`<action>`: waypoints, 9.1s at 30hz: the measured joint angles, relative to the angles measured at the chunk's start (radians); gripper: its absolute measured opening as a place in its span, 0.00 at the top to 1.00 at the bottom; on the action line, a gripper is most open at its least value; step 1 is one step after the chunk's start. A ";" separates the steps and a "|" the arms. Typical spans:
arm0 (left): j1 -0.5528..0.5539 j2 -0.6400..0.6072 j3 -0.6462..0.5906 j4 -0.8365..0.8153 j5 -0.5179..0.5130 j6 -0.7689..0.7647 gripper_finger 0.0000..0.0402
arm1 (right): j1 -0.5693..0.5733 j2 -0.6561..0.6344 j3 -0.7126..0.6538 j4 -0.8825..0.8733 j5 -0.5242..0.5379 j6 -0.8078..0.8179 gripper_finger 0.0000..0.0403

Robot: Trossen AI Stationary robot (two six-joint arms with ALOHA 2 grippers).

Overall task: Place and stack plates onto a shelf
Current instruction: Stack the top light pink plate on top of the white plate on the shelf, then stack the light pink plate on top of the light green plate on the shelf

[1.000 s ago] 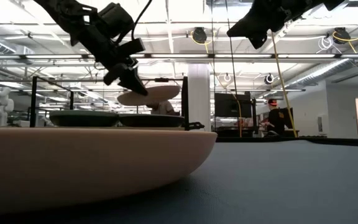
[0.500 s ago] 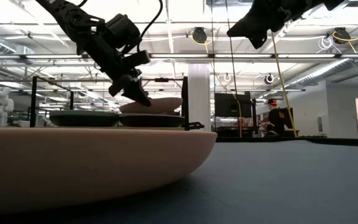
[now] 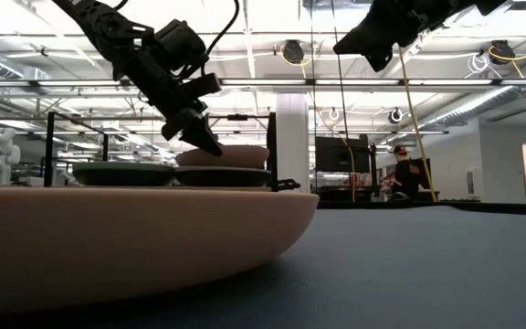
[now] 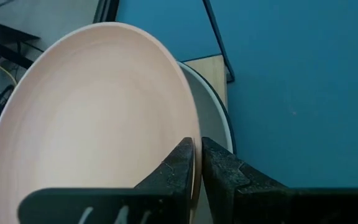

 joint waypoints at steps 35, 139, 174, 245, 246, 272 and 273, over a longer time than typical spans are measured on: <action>-0.029 -0.036 0.000 0.039 -0.043 -0.129 0.63 | 0.000 0.000 0.000 0.000 0.000 0.000 1.00; 0.007 -0.155 0.000 -0.250 -0.078 -0.493 0.94 | 0.000 0.000 0.000 0.000 0.000 -0.003 1.00; -1.218 0.014 0.000 0.130 -0.311 -0.812 0.53 | 0.128 0.000 0.000 -0.052 -0.001 0.217 1.00; -1.279 0.247 0.107 0.144 -0.491 -0.286 0.97 | 0.097 0.000 0.000 0.068 0.000 0.191 1.00; -1.276 0.222 0.107 0.137 -0.499 -0.267 0.97 | 0.097 0.000 0.000 0.068 0.000 0.191 1.00; -1.013 -0.331 0.107 -0.210 -0.788 -0.145 0.97 | 0.097 0.000 0.000 0.050 -0.005 0.141 1.00; -1.001 -0.336 0.107 -0.216 -0.787 -0.149 0.97 | 0.097 0.000 0.000 0.049 -0.005 0.147 1.00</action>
